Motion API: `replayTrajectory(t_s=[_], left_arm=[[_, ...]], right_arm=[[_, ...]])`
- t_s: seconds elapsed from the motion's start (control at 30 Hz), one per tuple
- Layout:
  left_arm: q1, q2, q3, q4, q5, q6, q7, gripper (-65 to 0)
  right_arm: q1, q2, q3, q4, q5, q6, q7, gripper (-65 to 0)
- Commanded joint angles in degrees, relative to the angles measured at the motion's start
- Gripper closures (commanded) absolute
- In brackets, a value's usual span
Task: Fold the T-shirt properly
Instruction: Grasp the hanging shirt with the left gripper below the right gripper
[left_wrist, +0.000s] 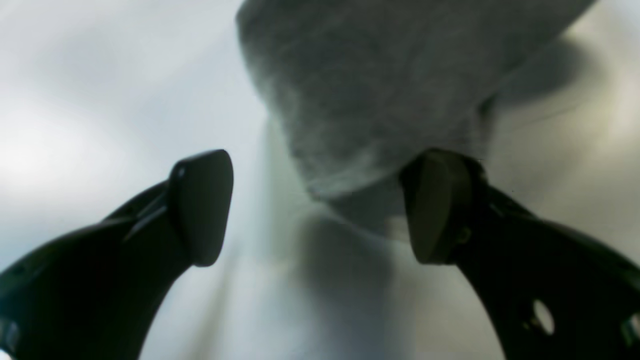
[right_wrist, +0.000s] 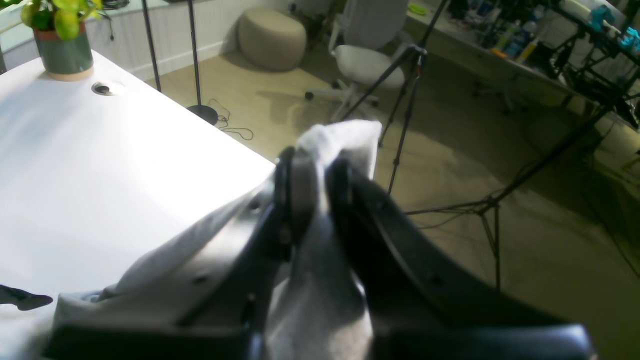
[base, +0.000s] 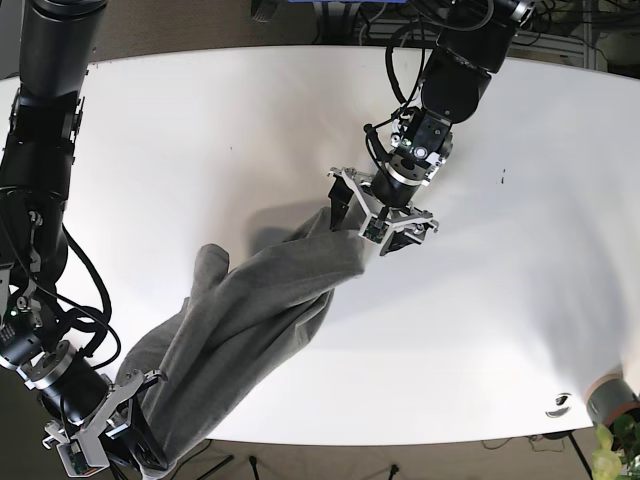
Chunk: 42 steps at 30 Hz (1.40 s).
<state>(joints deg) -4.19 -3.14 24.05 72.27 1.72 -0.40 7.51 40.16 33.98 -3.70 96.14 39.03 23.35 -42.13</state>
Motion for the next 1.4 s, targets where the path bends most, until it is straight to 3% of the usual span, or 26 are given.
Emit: replayTrajectory(t_s=[0.0, 0.27, 0.37, 0.53, 0.6, 0.77, 0.93, 1.17, 1.37], left_arm=[[-2.89, 1.51, 0.08, -1.19, -0.09, 0.01, -1.40, -49.9], [-6.76, 3.44, 0.17, -5.32, -0.18, -0.08, -1.40, -49.0], [-6.85, 3.80, 0.17, -6.12, 0.00, -0.08, -1.40, -38.5], [-9.31, 3.88, 0.17, -10.16, -0.09, -0.08, -1.40, -7.4], [-9.57, 3.88, 0.17, -11.48, -0.09, -0.08, -1.40, 0.0], [-9.22, 3.80, -0.01, -11.22, -0.18, -0.08, -1.49, 0.0], [-7.37, 2.74, -0.62, -3.92, -0.18, 0.01, -1.13, 0.0], [-3.33, 0.72, -7.92, 7.33, 0.26, 0.01, -0.87, 0.0], [-3.77, -2.97, -12.41, 15.25, 0.17, 0.01, 3.53, 0.0]], right_arm=[[2.17, 0.79, 0.58, 0.70, 0.58, -0.37, 2.35, 0.0], [2.17, 0.79, 0.58, 0.70, 0.58, -0.37, 2.35, 0.0], [2.17, 0.79, 0.58, 0.70, 0.58, -0.37, 2.35, 0.0], [2.17, 0.79, 0.58, 0.70, 0.58, -0.37, 2.35, 0.0], [2.17, 0.79, 0.58, 0.70, 0.58, -0.37, 2.35, 0.0], [2.17, 0.79, 0.67, 0.70, 0.58, -0.37, 2.35, 0.0], [2.52, 0.88, 0.76, 0.52, 0.58, -0.37, 2.35, 0.0], [5.68, 0.88, 0.76, -3.87, 0.58, -0.45, 2.35, 0.0], [10.96, 0.70, 0.32, -10.91, 0.58, -0.45, 2.35, 0.0]])
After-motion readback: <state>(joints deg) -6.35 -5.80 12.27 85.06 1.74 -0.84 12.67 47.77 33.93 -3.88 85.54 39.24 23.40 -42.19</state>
